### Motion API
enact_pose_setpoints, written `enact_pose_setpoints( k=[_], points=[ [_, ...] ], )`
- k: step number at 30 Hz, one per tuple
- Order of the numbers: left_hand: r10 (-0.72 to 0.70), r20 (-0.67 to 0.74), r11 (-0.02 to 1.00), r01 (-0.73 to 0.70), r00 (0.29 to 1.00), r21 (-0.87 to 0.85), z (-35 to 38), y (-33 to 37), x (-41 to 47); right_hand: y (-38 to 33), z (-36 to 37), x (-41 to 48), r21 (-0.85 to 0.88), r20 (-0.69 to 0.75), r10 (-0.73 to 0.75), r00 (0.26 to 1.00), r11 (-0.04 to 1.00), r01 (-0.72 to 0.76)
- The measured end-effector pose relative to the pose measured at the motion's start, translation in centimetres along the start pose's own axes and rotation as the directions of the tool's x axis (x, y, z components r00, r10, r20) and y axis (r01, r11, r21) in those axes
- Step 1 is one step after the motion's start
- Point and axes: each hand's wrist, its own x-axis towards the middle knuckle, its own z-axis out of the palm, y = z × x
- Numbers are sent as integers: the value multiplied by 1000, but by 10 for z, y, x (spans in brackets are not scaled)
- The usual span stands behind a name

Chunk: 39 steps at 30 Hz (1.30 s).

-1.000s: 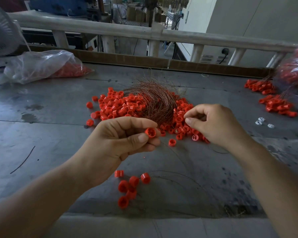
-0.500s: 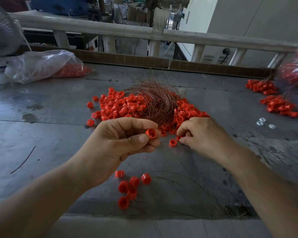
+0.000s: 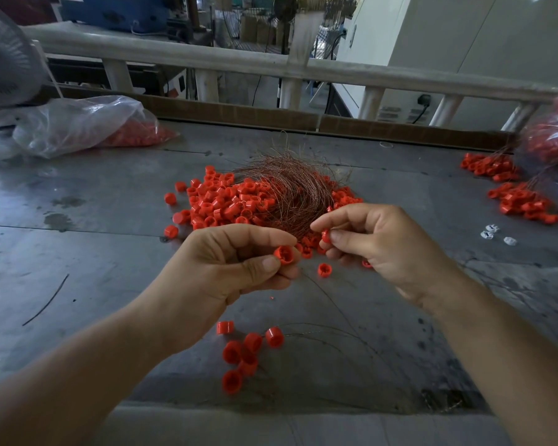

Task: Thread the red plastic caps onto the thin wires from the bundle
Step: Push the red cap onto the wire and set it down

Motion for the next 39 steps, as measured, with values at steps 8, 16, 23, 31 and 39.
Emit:
enact_pose_setpoints(
  k=[8,16,23,31,39],
  points=[
    [5,15,999,-5,1000,32,-2,-1,-3,-2,2,-3,26,31,-42,999,999,41],
    [-3,-9,999,3,1000,53,1,0,-1,-3,4,-4,100,60,-53,997,994,46],
    [2,-15,997,0,1000,83,1,0,1,-2,7,-2,85,65,-94,993,992,88],
    [0,-24,995,2,1000,98,0,0,0,-3,7,-4,144,105,-90,990,987,75],
    [-8,-24,994,10,1000,113,1,0,0,-1,11,-5,120,136,-98,986,989,81]
  ],
)
